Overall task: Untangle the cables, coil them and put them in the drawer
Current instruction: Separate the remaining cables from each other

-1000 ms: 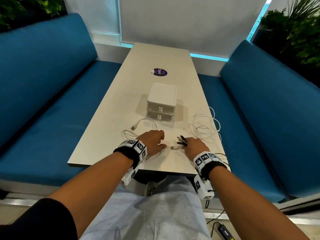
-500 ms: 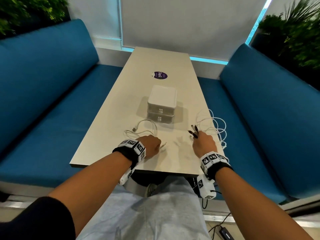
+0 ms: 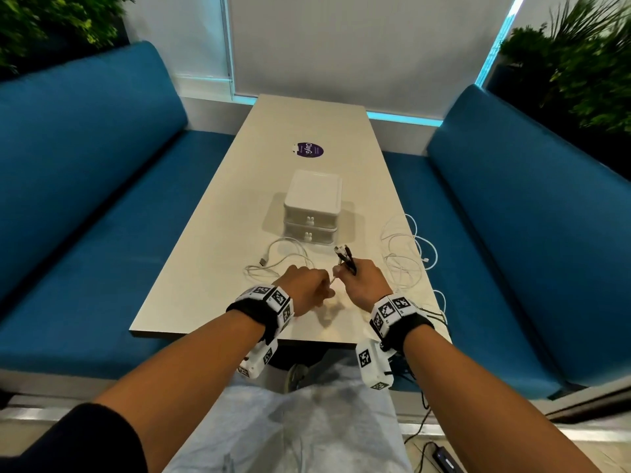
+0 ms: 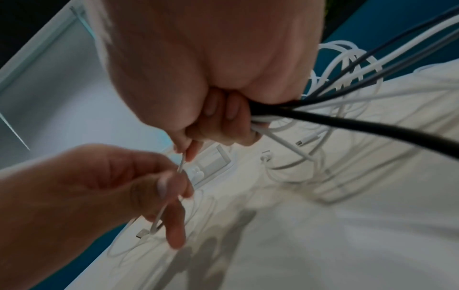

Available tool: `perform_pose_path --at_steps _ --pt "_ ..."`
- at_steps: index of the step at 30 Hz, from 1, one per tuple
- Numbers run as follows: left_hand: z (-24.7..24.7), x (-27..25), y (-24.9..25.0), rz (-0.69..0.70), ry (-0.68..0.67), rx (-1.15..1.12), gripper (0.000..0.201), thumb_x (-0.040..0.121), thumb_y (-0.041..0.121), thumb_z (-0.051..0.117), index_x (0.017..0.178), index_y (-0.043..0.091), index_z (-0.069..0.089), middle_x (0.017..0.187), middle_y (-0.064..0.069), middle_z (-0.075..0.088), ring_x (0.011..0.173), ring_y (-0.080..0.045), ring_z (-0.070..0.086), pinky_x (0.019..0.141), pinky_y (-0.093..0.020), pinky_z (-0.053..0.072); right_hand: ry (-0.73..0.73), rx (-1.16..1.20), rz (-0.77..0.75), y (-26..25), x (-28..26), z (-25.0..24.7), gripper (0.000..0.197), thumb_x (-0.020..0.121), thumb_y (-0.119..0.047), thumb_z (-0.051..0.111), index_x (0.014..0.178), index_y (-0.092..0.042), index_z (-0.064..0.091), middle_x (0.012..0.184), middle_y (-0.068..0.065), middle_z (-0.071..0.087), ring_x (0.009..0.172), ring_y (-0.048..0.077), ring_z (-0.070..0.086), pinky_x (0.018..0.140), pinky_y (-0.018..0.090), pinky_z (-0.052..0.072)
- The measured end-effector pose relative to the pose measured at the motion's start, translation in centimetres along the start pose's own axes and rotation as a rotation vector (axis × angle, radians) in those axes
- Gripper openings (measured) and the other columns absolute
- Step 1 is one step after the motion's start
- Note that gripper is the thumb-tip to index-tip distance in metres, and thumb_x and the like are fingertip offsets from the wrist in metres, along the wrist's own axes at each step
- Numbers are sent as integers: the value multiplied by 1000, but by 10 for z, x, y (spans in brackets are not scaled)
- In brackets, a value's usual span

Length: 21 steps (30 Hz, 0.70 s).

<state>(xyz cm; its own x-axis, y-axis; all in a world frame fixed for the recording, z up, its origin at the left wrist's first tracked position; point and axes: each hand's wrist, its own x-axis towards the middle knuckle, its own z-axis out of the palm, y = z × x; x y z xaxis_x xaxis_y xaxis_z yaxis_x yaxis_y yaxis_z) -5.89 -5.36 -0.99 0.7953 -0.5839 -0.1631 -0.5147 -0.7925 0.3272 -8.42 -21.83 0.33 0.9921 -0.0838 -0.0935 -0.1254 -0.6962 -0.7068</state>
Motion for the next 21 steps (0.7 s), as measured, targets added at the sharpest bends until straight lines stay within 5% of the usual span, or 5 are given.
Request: perform_pose_path --at_steps 3,7,12,17,21 --pt "1 2 -5 -17 12 46 20 89 26 43 75 33 54 66 16 69 88 -17 58 93 -37 40 6 16 14 -2 0 2 25 95 -39 54 84 -21 68 81 5 68 81 27 61 72 32 45" --pt "1 5 5 72 78 22 19 97 23 48 89 31 63 79 11 75 88 -13 66 91 -30 41 -70 -26 28 -3 0 9 29 99 -33 49 79 -18 63 78 7 64 77 27 57 68 32 40" --pt "4 1 4 57 97 228 25 102 33 40 99 26 64 87 2 74 84 -24 62 86 -33 30 -84 -307 41 9 4 7 22 96 -24 47 103 -12 64 104 12 68 98 34 62 84 41 51" --pt "-7 -2 -5 -7 55 366 22 104 30 37 99 25 58 95 1 73 75 -22 55 90 -39 22 60 -347 171 23 6 -6 27 98 -22 46 120 -13 57 113 16 65 103 36 61 80 38 48" --pt "-10 -15 -25 -59 -16 355 21 105 24 35 107 27 55 111 1 68 100 -24 60 91 -36 28 113 -291 233 43 8 -27 28 100 -20 43 122 -8 57 113 19 65 101 37 61 81 39 50"
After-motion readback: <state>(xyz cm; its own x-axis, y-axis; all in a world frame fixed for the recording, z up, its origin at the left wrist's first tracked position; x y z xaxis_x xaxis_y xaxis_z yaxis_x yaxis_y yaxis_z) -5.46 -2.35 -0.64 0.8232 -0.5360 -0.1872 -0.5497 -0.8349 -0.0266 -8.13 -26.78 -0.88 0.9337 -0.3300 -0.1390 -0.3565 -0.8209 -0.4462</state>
